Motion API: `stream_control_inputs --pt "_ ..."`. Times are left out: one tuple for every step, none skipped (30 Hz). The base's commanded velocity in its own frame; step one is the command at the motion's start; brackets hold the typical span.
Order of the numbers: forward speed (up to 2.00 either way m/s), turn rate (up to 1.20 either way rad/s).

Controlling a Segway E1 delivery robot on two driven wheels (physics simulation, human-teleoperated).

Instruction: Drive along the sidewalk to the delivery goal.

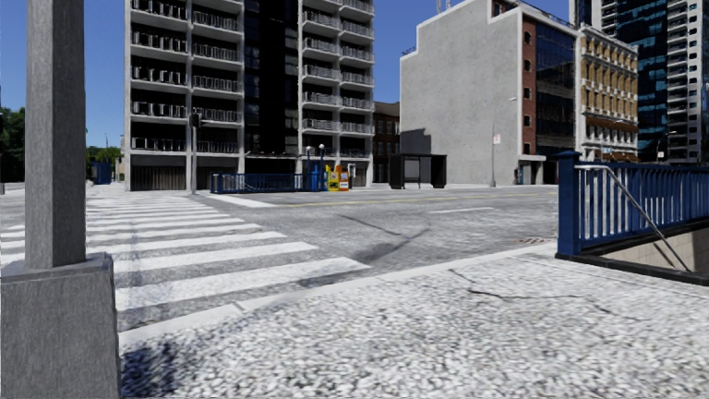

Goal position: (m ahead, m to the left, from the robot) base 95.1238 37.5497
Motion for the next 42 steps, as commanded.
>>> stream_control_inputs --pt "2.00 0.56" --pt "2.00 0.56" --pt "2.00 0.60" --pt "2.00 0.61" --pt "2.00 0.61" --pt "2.00 0.62" --pt "2.00 0.62" --pt "2.00 0.62" --pt "2.00 0.62" --pt "2.00 0.62" --pt "2.00 0.62" --pt "2.00 0.62" --pt "2.00 0.62" --pt "2.00 0.62" --pt "2.00 0.62" --pt "2.00 0.60" --pt "2.00 0.60" --pt "2.00 0.60" --pt "2.00 0.59" --pt "2.00 0.59" --pt "2.00 0.58" --pt "2.00 0.57" --pt "2.00 0.57" --pt "2.00 0.57" --pt "2.00 0.57" --pt "2.00 0.57" --pt "2.00 0.57" --pt "2.00 0.57" --pt "2.00 0.57" --pt "2.00 0.57" --pt "2.00 0.57" --pt "2.00 0.57" --pt "2.00 0.57" --pt "2.00 0.57" --pt "2.00 0.57" --pt "2.00 0.55" --pt "2.00 0.48" --pt "2.00 0.48" --pt "2.00 0.00" --pt "2.00 0.00" --pt "2.00 0.00" --pt "2.00 0.00"
